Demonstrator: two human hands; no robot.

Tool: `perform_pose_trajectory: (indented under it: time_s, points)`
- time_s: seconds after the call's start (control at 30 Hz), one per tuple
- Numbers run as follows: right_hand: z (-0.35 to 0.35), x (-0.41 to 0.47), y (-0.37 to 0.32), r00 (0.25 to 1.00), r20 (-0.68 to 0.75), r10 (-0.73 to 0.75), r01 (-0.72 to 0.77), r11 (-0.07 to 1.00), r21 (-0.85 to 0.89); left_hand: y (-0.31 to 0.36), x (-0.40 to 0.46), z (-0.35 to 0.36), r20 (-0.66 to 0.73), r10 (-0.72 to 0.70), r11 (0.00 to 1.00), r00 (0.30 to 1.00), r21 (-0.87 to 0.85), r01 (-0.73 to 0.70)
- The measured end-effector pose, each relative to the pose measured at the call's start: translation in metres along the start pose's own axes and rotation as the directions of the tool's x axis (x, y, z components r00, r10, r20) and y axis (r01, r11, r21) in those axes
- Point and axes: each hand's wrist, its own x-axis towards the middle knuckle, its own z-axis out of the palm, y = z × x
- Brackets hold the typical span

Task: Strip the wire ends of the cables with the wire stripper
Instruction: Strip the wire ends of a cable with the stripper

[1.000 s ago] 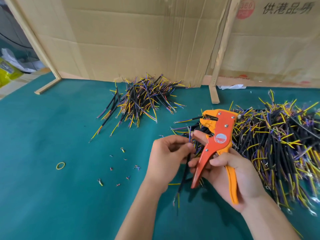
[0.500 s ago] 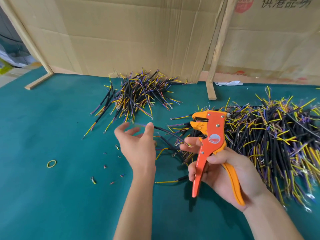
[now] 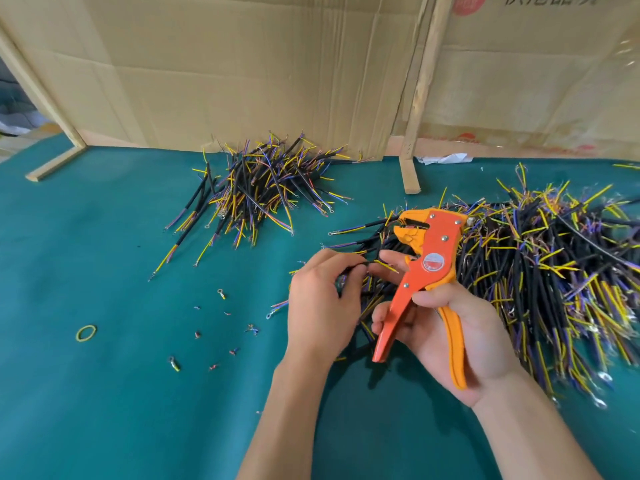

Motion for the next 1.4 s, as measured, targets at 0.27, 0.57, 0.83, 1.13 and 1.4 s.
perform_pose_trajectory:
  time_s: [0.27,0.57,0.83,1.13,1.4]
  points:
    - [-0.001,0.002,0.005,0.999,-0.026,-0.023,0.021,0.995,-0.098,0.004,0.000,0.000,-0.124,-0.137,0.988,0.983,-0.083,0.127]
    - [-0.005,0.005,0.008,0.988,-0.107,-0.111,0.101,0.990,-0.095,0.003,-0.001,-0.003,-0.032,-0.271,0.932,0.962,-0.257,0.254]
    - [0.000,0.006,0.009,0.988,-0.139,-0.062,0.023,0.963,-0.267,0.000,-0.002,-0.002,0.027,-0.313,0.877,0.949,-0.376,0.300]
    - [0.010,0.001,0.003,0.996,-0.059,0.065,-0.064,0.998,0.020,0.000,-0.001,-0.003,-0.033,-0.364,0.814,0.931,-0.497,0.301]
    - [0.005,0.000,0.001,0.974,0.049,0.219,-0.216,0.974,-0.070,-0.001,-0.002,-0.005,-0.234,-0.326,0.902,0.916,-0.367,0.227]
